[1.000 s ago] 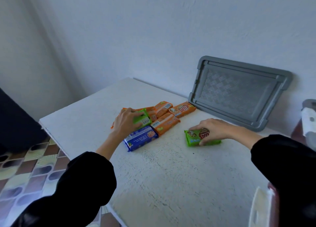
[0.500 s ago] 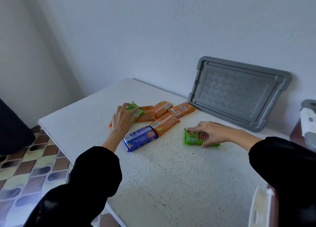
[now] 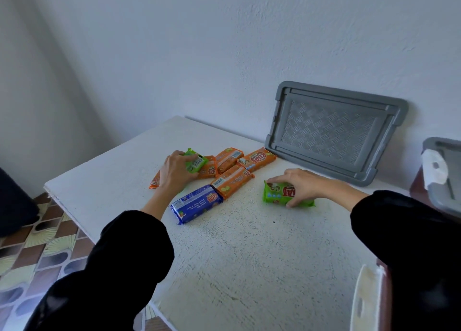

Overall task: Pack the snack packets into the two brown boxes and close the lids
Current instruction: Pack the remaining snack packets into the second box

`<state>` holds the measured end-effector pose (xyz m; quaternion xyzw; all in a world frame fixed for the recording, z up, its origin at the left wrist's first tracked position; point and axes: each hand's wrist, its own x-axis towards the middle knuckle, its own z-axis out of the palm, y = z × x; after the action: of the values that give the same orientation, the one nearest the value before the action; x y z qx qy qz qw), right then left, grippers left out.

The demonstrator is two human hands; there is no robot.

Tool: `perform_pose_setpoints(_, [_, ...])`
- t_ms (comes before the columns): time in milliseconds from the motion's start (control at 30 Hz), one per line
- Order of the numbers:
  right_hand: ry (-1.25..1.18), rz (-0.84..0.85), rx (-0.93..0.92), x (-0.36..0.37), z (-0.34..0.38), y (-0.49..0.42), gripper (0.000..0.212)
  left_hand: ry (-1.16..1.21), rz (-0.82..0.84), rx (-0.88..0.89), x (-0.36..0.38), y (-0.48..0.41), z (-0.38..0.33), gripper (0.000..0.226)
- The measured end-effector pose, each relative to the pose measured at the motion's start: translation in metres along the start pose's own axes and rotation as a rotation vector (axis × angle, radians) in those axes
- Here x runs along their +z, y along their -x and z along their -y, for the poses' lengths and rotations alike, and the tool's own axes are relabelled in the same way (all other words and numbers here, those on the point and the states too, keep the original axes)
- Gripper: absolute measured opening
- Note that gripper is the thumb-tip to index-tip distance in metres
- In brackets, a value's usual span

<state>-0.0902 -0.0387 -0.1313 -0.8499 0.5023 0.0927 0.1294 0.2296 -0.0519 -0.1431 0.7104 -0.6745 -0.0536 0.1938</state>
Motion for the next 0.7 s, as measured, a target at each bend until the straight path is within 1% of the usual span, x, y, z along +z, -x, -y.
perform_pose_setpoints(67, [-0.010,-0.079,0.050,-0.014,-0.002,0.009,0.081,0.007,-0.002,0.077,-0.010,0.001,-0.021,0.055])
perform_pose_setpoints(200, [-0.090,-0.259,0.139,-0.048,-0.002,0.047,0.082,0.068,0.015,0.293,-0.039,0.003,-0.079,0.054])
perform_pose_setpoints(367, [-0.126,-0.376,0.203,-0.080,-0.003,0.121,0.086,0.116,0.073,0.610,-0.064,0.020,-0.162,0.056])
perform_pose_setpoints(467, [-0.192,-0.409,0.248,-0.088,0.003,0.179,0.086,0.145,0.138,0.762,-0.074,0.042,-0.208,0.057])
perform_pose_setpoints(567, [-0.236,-0.407,0.307,-0.085,0.015,0.239,0.083,0.155,0.253,0.950,-0.084,0.073,-0.245,0.056])
perform_pose_setpoints(700, [-0.241,-0.345,0.394,-0.065,0.032,0.308,0.084,0.055,0.420,1.189,-0.085,0.125,-0.277,0.056])
